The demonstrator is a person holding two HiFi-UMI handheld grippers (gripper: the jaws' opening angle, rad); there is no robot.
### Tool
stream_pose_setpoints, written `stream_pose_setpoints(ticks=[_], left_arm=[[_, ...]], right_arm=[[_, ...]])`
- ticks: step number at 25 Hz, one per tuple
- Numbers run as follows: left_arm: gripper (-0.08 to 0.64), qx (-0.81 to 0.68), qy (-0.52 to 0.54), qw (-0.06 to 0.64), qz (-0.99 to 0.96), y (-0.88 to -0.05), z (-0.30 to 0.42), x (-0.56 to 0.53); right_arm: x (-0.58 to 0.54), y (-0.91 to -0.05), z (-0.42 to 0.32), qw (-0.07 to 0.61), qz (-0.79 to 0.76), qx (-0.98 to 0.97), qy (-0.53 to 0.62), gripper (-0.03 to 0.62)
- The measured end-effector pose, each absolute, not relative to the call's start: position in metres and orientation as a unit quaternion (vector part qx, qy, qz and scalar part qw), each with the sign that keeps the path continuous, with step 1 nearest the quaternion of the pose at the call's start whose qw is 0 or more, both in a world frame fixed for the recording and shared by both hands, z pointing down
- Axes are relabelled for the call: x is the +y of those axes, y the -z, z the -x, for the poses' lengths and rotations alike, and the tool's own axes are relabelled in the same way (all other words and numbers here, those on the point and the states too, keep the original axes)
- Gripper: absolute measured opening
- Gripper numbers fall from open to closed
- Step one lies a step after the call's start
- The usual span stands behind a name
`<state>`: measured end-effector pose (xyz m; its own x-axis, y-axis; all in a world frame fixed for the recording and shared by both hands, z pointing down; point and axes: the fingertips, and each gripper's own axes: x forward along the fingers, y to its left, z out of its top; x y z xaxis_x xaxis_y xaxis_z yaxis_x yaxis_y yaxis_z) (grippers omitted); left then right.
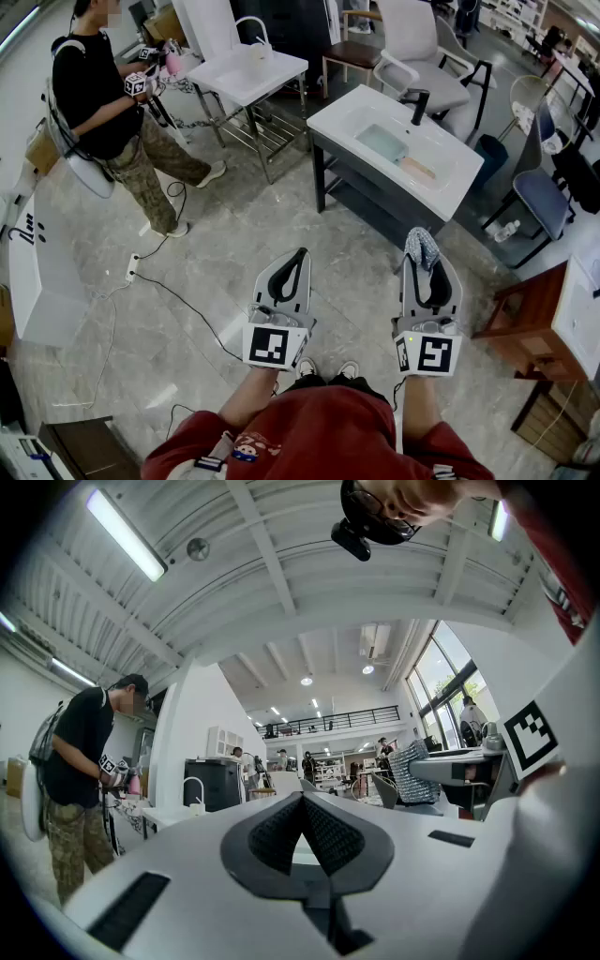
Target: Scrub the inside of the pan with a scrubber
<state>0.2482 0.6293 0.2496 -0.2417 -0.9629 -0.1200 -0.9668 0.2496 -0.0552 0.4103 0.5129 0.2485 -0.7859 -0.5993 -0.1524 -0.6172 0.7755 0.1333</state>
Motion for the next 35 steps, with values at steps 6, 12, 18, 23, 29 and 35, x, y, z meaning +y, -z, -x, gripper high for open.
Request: stream_pose_setpoints(ticks=[6, 12, 18, 23, 29, 35], left_arm=[[0.008, 0.788, 0.007, 0.050, 0.613, -0.255, -0.238, 0.648], [0.008, 0.789, 0.015, 0.053, 0.612, -0.250, -0.230, 0.651], [0.008, 0.793, 0.008, 0.062, 0.606, -0.243, -0.217, 0.664], [0.008, 0.804, 0.000, 0.063, 0.591, -0.241, -0.193, 0.691], [0.008, 0.815, -0.003, 0.064, 0.576, -0.244, -0.163, 0.724], [0.008, 0.822, -0.005, 0.058, 0.566, -0.261, -0.141, 0.751]], right_arm=[[0.532, -0.249, -0.400, 0.040, 0.331, 0.936, -0.111, 0.176], [0.529, -0.247, -0.396, 0.043, 0.334, 0.936, -0.101, 0.176], [0.540, -0.242, -0.378, 0.049, 0.317, 0.941, -0.108, 0.178], [0.561, -0.237, -0.350, 0.056, 0.302, 0.945, -0.111, 0.178], [0.583, -0.241, -0.323, 0.055, 0.298, 0.947, -0.105, 0.179], [0.609, -0.261, -0.300, 0.036, 0.284, 0.952, -0.110, 0.179]])
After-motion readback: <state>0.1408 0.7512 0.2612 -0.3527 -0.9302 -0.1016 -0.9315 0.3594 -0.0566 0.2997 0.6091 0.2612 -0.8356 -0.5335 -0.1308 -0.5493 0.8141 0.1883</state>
